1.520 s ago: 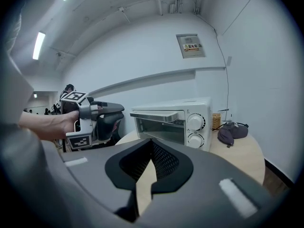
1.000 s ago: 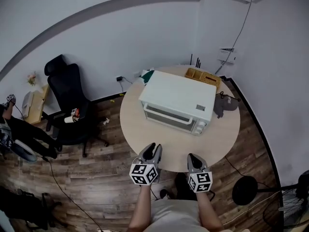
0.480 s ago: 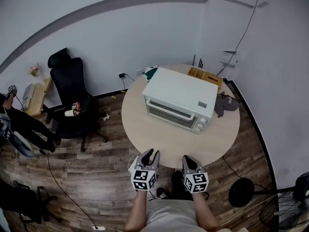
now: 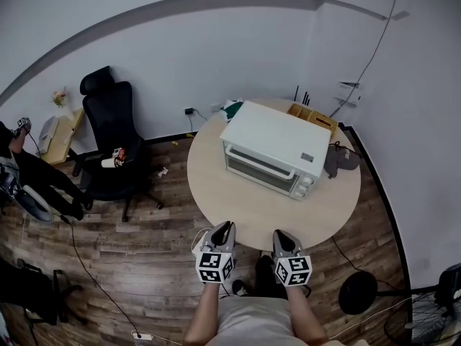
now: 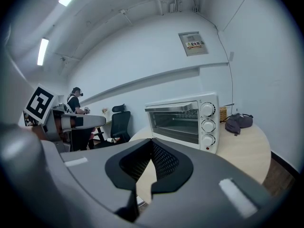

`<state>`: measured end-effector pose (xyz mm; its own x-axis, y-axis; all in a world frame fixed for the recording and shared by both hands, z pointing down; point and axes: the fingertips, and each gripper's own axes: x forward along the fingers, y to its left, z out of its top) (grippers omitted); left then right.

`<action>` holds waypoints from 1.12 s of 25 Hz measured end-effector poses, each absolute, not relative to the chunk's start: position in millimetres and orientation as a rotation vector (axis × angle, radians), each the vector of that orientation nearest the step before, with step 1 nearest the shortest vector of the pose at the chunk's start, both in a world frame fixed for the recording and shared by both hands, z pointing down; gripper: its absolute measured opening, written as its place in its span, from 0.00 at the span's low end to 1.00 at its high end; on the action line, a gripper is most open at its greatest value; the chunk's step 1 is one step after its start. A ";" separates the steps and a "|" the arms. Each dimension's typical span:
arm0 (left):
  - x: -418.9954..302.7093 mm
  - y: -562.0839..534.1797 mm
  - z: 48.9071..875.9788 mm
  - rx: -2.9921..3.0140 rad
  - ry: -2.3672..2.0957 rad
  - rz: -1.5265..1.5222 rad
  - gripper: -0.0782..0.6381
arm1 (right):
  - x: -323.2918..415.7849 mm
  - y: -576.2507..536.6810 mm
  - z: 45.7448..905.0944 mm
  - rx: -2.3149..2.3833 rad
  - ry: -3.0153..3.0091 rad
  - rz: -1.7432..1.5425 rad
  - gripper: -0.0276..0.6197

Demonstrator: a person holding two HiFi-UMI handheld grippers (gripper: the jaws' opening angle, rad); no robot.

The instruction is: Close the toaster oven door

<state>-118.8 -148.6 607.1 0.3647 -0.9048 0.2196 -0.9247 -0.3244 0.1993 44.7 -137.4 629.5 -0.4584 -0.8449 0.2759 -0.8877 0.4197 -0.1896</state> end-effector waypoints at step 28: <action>-106.9 -146.6 606.8 2.388 -1.521 0.087 0.19 | 49.3 -131.6 627.7 1.572 -2.531 0.478 0.04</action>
